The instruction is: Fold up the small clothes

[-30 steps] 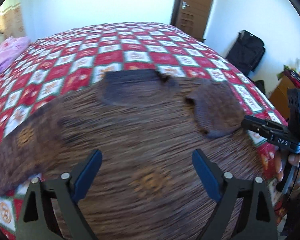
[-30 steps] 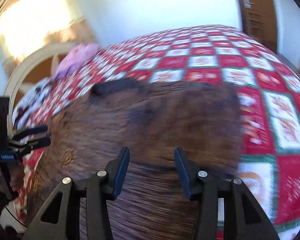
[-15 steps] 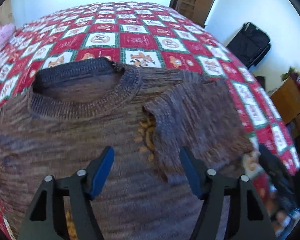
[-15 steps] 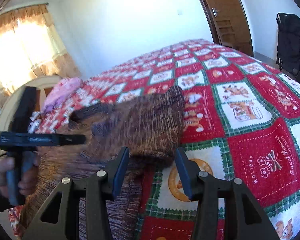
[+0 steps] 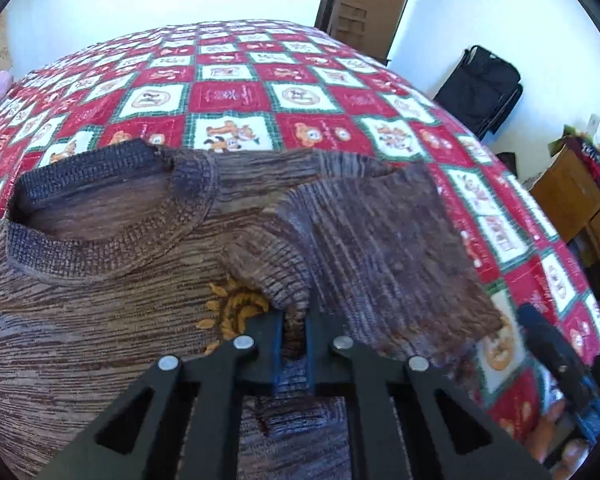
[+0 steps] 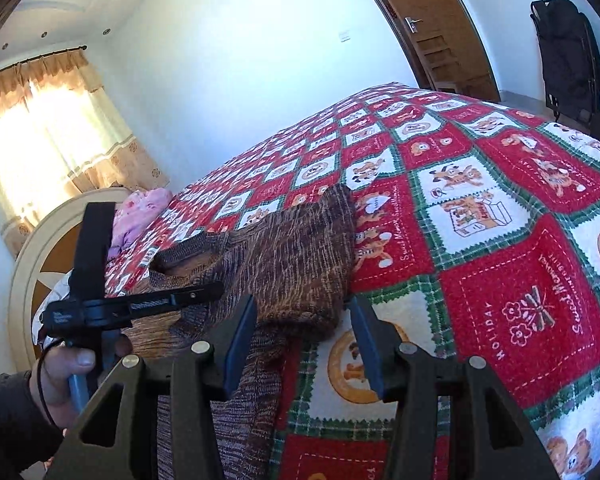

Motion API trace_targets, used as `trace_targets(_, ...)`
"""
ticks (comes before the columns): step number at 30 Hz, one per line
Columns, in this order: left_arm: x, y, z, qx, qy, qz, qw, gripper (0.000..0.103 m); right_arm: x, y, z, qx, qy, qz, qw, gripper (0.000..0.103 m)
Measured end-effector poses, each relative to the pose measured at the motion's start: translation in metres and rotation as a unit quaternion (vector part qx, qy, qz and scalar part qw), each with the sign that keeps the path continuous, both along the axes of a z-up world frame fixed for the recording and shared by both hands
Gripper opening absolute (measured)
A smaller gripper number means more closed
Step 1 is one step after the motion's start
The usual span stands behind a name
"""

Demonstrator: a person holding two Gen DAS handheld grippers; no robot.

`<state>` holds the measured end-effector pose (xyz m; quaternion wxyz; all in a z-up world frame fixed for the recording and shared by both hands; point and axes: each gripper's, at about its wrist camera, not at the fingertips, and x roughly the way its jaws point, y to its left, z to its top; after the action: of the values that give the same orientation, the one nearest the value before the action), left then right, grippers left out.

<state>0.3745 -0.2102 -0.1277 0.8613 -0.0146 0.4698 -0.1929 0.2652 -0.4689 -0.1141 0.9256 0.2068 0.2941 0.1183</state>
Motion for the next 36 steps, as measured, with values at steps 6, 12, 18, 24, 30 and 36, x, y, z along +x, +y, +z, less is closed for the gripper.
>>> trace_targets(6,-0.005,0.011,0.022,-0.028,-0.014,-0.005,0.9995,0.009,0.000,0.001,-0.001,-0.002,0.003,0.000,1.000,0.052)
trace_targets(12,-0.007,0.031,0.041,-0.033,-0.028,0.004,0.9991,0.009,-0.001,0.000,-0.002,0.000,0.005,-0.004,1.000,0.059)
trace_targets(18,-0.010,0.058,0.048,-0.034,-0.033,0.014,0.9988,0.009,-0.001,0.001,-0.002,0.001,0.008,-0.003,1.000,0.059)
trace_targets(24,-0.003,0.087,0.037,-0.029,-0.030,0.039,0.9984,0.009,0.000,0.001,-0.002,0.001,0.010,-0.003,1.000,0.059)
trace_targets(30,0.006,0.104,0.017,-0.024,-0.013,0.052,0.9983,0.009,0.001,0.002,-0.003,0.001,0.013,-0.001,1.000,0.059)
trace_targets(36,0.009,0.106,-0.006,-0.012,0.017,0.069,0.9974,0.018,0.003,0.003,-0.004,-0.004,0.019,-0.003,1.000,0.060)
